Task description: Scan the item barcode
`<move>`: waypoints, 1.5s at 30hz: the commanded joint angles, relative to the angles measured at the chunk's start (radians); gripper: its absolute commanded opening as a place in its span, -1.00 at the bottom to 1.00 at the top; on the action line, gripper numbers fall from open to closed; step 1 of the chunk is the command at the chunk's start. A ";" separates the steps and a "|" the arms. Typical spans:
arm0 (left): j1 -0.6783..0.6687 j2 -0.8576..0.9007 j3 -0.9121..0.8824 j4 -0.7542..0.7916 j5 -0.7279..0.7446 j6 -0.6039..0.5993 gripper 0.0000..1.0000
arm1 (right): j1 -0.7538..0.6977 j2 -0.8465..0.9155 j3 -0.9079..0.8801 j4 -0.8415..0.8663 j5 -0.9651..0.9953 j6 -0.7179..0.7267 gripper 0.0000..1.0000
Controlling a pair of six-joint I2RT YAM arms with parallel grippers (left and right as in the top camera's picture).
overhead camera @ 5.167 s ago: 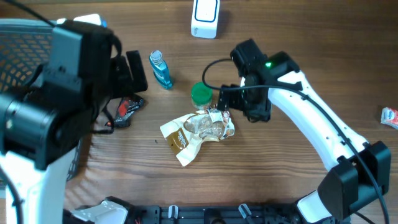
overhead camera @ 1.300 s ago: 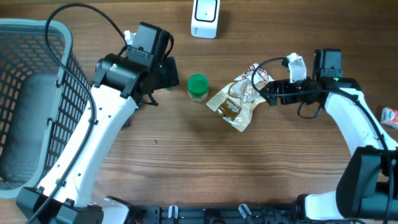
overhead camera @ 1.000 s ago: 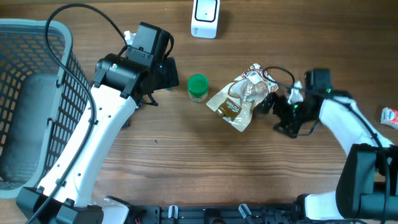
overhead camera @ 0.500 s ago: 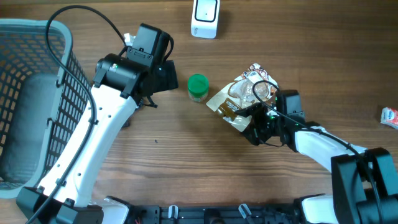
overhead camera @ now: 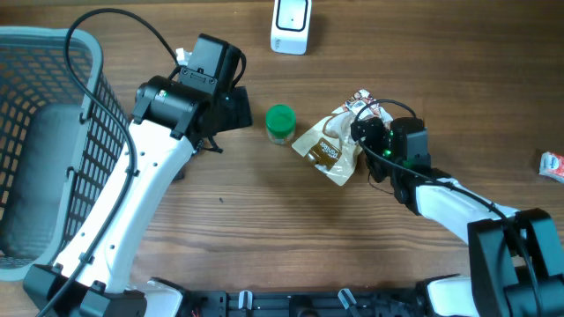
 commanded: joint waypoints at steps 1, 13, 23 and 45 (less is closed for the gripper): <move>0.003 0.000 -0.003 0.002 0.006 -0.010 1.00 | -0.008 0.121 -0.062 -0.069 -0.102 -0.057 0.87; 0.003 0.000 -0.003 -0.002 0.032 -0.010 1.00 | -0.008 0.122 -0.062 -0.235 -0.207 0.177 0.48; 0.003 0.000 -0.003 -0.002 0.036 -0.010 1.00 | 0.025 0.238 -0.062 0.145 -0.169 0.029 -0.91; 0.004 0.000 -0.002 0.205 -0.129 -0.006 1.00 | 0.020 0.240 0.547 0.216 0.407 -1.409 -0.90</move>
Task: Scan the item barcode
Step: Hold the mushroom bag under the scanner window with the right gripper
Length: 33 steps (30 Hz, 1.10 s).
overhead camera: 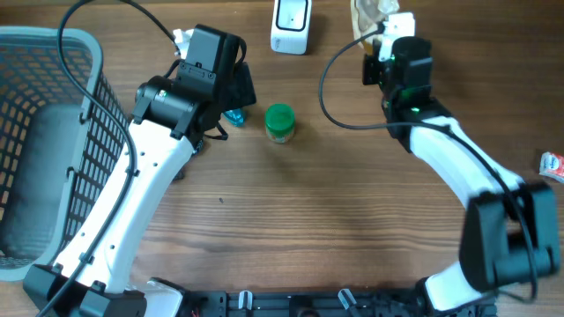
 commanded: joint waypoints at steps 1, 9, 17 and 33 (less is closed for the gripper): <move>0.004 0.000 -0.002 0.006 -0.087 -0.003 1.00 | -0.002 0.111 0.009 0.268 0.067 -0.231 -0.92; 0.004 0.000 -0.002 0.062 -0.105 -0.003 1.00 | 0.018 0.358 0.158 0.457 0.060 -0.670 -0.91; 0.004 0.000 -0.002 0.047 -0.105 -0.003 1.00 | 0.073 0.526 0.438 0.365 0.009 -0.949 -0.90; 0.004 0.000 -0.002 0.011 -0.113 -0.003 1.00 | 0.053 0.578 0.439 0.397 0.026 -1.529 -0.90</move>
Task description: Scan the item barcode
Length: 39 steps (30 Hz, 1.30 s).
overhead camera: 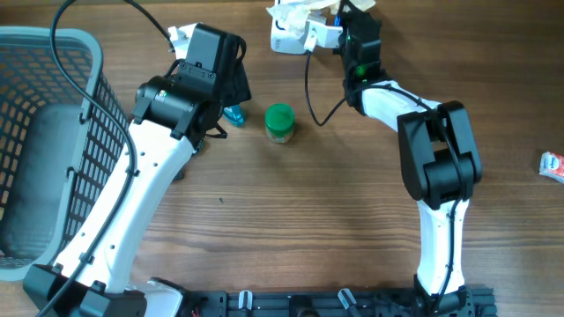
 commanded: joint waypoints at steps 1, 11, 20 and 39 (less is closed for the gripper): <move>0.004 0.000 -0.002 0.004 -0.029 -0.003 1.00 | -0.009 0.018 0.017 0.013 -0.013 -0.078 -0.90; 0.004 0.000 -0.002 0.000 -0.029 -0.003 1.00 | -0.013 0.028 0.035 0.148 0.033 0.102 -0.91; 0.003 0.000 -0.002 -0.027 -0.028 -0.003 1.00 | -0.025 -0.165 0.035 0.080 0.603 0.634 -0.92; 0.002 0.000 -0.002 -0.042 0.102 -0.003 1.00 | -0.740 -0.444 -0.079 -1.398 0.243 1.865 -0.91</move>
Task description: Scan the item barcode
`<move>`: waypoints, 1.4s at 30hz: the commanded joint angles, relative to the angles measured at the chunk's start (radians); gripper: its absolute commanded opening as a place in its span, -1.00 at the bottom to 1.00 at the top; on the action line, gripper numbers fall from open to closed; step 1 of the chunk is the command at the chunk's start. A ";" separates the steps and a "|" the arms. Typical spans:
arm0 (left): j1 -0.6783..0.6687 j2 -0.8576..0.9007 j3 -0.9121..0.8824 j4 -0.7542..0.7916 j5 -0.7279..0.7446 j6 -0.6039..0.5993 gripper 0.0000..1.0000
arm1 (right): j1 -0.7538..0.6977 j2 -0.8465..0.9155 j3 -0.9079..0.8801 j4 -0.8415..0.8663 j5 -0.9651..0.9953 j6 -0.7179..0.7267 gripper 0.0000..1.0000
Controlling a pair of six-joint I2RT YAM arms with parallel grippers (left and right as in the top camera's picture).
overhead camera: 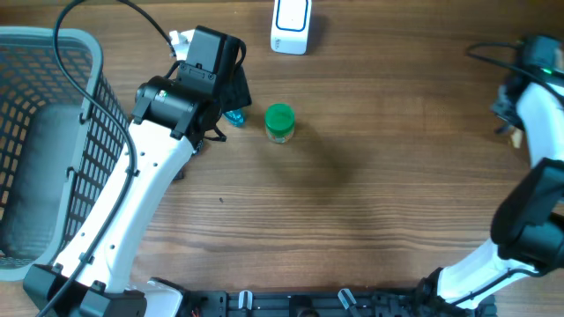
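Note:
The white barcode scanner (290, 22) stands at the table's far edge, with nothing over it. The brown snack bag is out of view. My right arm (536, 106) reaches along the right edge of the overhead view, and its wrist sits at the upper right with the fingers past the frame. My left gripper (234, 88) hangs left of a green-lidded jar (279, 122), just above a small blue item (233, 115). Its dark fingers blend together, so their state is unclear.
A grey wire basket (44, 141) fills the left side of the table. A black cable (115, 18) loops above the left arm. The wooden table (352, 194) runs between the two arms.
My right arm has moved from over the scanner to the far right edge of the table. The bag it held there is gone from view. The left arm, the jar and the blue item are where they were.
At first my right gripper was at the brown bag lying right of the jar. Then the bag was lifted toward the far edge, right of the scanner, and then held over the scanner. Now the arm is at the far right, the bag unseen. The left arm shifted slightly, uncovering the blue item.

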 commanded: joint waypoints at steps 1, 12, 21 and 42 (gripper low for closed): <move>0.002 0.000 -0.001 0.000 0.069 -0.003 1.00 | -0.132 -0.013 -0.019 0.036 -0.083 0.023 -0.85; 0.002 0.000 -0.001 -0.030 0.092 -0.003 1.00 | -0.291 -0.014 0.018 0.214 -0.574 -0.199 1.00; 0.003 -0.010 0.000 -0.021 0.133 -0.003 1.00 | 0.035 -0.169 0.378 -0.055 -0.692 -0.173 1.00; 0.004 -0.380 0.172 -0.166 -0.095 -0.004 1.00 | 0.853 -0.013 0.373 -0.351 -0.794 0.647 0.99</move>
